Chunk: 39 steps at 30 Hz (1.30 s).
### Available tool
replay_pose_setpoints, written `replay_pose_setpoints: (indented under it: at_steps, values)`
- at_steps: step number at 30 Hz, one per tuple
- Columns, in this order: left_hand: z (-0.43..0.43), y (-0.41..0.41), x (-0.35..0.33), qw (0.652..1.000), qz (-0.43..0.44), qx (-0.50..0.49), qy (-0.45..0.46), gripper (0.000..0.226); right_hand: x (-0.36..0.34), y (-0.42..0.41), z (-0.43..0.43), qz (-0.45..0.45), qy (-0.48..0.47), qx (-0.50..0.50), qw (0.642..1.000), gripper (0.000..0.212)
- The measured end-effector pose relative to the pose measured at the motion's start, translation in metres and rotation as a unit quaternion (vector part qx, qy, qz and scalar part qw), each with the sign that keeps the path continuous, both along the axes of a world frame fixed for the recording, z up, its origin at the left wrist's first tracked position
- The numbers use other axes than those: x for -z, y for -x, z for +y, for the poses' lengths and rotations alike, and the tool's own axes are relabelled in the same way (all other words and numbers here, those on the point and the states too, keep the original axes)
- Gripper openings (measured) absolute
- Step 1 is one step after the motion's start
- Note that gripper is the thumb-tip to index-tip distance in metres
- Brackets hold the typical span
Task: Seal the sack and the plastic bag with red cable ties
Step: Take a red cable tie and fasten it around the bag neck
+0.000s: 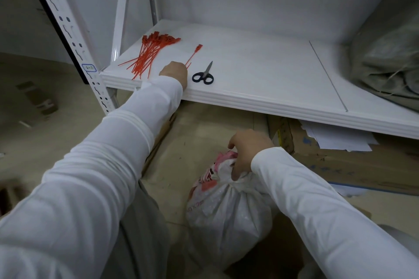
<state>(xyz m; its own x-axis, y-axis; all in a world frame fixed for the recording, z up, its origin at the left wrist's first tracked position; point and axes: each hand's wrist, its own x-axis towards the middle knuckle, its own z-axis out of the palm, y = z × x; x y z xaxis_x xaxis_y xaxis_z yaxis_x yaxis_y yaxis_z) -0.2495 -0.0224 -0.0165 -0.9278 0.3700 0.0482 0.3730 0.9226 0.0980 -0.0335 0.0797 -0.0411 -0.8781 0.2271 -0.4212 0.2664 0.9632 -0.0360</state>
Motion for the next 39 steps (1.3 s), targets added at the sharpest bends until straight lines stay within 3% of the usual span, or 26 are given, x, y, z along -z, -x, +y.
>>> replay_pose_setpoints:
  at_steps: [12, 18, 25, 27, 32, 36, 39]
  values:
    - [-0.007, -0.028, -0.025, 0.993, 0.077, 0.006, -0.092, 0.015, 0.000, -0.026, 0.008, 0.041, 0.000, -0.032, 0.999, 0.076]
    - [-0.003, -0.090, -0.024, 0.995, 0.045, 0.089, -0.033, 0.010, 0.008, -0.060, 0.007, 0.104, -0.039, -0.058, 0.992, 0.064]
    - [-0.024, -0.163, 0.012, 0.973, -0.017, 0.219, 0.075, 0.013, 0.010, -0.099, 0.013, 0.163, -0.048, -0.047, 0.984, 0.050]
    - [-0.024, -0.177, 0.019, 0.962, -0.008, 0.253, 0.108, 0.015, 0.012, -0.106, 0.014, 0.172, -0.050, -0.043, 0.983, 0.056]
    - [-0.022, -0.193, 0.042, 0.927, -0.001, 0.331, 0.179, 0.017, 0.016, -0.115, 0.023, 0.178, -0.056, -0.030, 0.982, 0.098]
    - [-0.013, -0.190, 0.049, 0.917, 0.019, 0.360, 0.172, 0.018, 0.017, -0.115, 0.033, 0.175, -0.023, 0.002, 0.984, 0.090]
    - [-0.006, -0.190, 0.049, 0.911, 0.021, 0.376, 0.169, 0.021, 0.019, -0.114, 0.034, 0.176, 0.017, 0.016, 0.984, 0.069]
